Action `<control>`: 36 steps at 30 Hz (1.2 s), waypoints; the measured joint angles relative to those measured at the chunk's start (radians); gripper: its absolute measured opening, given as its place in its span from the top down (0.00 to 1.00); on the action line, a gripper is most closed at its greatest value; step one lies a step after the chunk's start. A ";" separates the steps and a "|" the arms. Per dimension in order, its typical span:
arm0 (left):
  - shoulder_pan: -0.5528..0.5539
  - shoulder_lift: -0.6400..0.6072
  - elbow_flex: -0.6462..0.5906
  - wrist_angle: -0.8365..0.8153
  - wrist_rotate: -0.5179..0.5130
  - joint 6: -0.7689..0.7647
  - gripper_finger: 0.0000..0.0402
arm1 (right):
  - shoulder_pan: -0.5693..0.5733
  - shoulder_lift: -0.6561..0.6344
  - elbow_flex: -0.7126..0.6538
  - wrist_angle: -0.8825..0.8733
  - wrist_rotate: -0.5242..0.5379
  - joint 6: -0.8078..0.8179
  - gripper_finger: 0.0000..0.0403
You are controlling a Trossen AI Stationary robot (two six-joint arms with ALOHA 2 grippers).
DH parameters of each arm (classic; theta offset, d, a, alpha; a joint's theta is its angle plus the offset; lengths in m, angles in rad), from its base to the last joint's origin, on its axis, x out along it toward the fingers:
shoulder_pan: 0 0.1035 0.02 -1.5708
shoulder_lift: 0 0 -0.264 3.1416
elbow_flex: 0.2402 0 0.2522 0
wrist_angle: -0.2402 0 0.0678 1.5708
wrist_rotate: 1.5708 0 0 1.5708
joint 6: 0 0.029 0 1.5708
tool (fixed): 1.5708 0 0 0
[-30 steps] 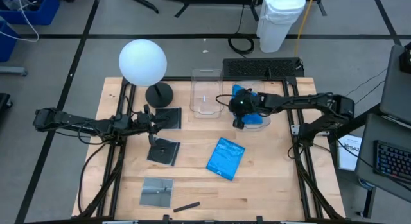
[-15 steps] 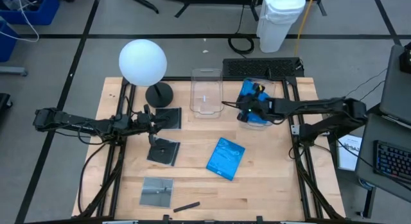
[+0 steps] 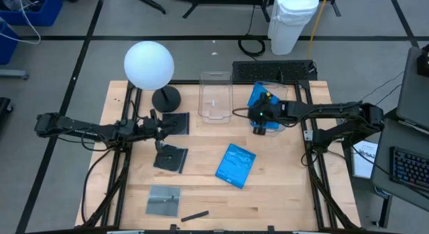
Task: Pick & place jewel cases by type
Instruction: Put the right blue CD case into the right transparent bin
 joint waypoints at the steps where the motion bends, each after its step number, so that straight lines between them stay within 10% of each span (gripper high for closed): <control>1: 0.000 0.000 0.000 0.000 0.000 0.000 0.76 | 0.005 0.005 0.000 -0.029 0.023 0.016 0.61; 12: 0.000 0.000 0.000 0.000 0.000 0.000 0.76 | 0.002 0.007 -0.121 0.105 0.129 0.093 0.30; 23: 0.000 0.000 0.000 0.000 0.000 0.000 0.76 | 0.002 0.004 -0.339 0.378 0.317 0.141 0.39; 36: 0.000 0.000 0.000 0.000 0.000 0.000 0.76 | 0.039 0.006 -0.379 0.495 0.215 0.252 0.48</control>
